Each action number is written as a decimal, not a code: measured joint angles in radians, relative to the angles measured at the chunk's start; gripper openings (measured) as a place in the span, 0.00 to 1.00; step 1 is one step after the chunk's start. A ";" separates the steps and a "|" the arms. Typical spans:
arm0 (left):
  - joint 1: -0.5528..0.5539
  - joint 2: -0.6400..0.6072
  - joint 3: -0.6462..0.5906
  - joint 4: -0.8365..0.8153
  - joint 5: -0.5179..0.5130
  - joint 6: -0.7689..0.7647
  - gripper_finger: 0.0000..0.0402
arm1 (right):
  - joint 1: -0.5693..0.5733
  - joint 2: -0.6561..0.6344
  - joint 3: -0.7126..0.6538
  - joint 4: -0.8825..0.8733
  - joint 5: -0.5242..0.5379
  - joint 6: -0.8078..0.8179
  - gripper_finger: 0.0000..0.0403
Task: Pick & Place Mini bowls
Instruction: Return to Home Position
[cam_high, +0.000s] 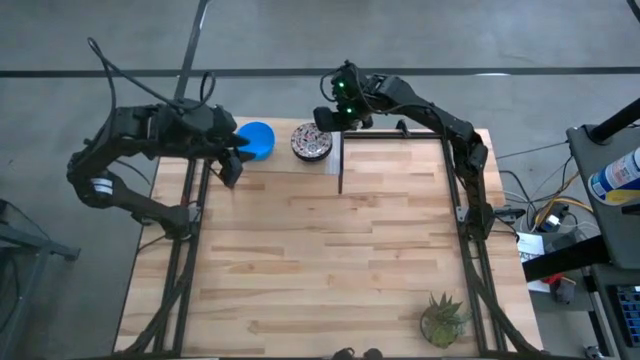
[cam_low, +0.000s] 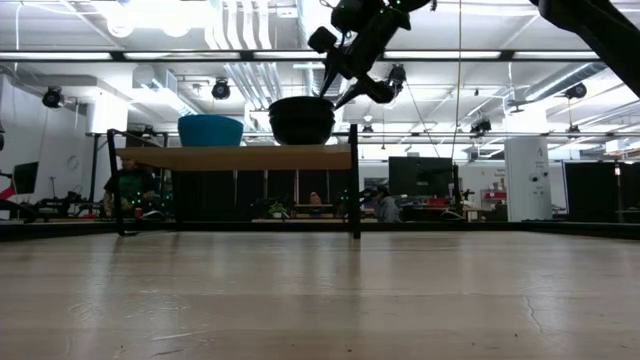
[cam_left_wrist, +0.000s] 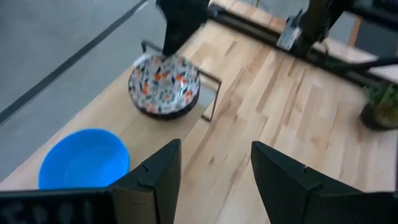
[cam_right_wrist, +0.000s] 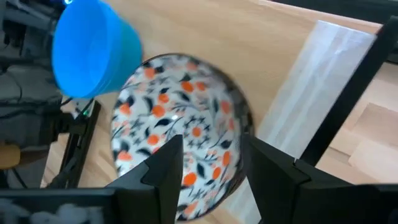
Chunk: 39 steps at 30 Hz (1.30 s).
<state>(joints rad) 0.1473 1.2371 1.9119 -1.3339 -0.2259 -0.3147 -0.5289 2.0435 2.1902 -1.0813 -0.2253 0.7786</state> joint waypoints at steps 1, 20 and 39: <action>0.000 0.000 -0.004 -0.014 0.000 -0.001 0.46 | 0.004 0.000 0.008 -0.007 -0.001 -0.006 0.39; 0.001 -0.092 -0.233 0.167 0.190 0.086 0.02 | 0.183 -0.028 0.062 0.171 0.040 -0.254 0.02; 0.001 -0.676 -0.740 0.587 0.283 -0.020 0.00 | 0.354 -0.109 0.047 0.429 0.053 -0.530 0.02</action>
<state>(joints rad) 0.1486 0.5616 1.1724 -0.7469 0.0574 -0.3344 -0.1754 1.9341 2.2369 -0.6520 -0.1720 0.2483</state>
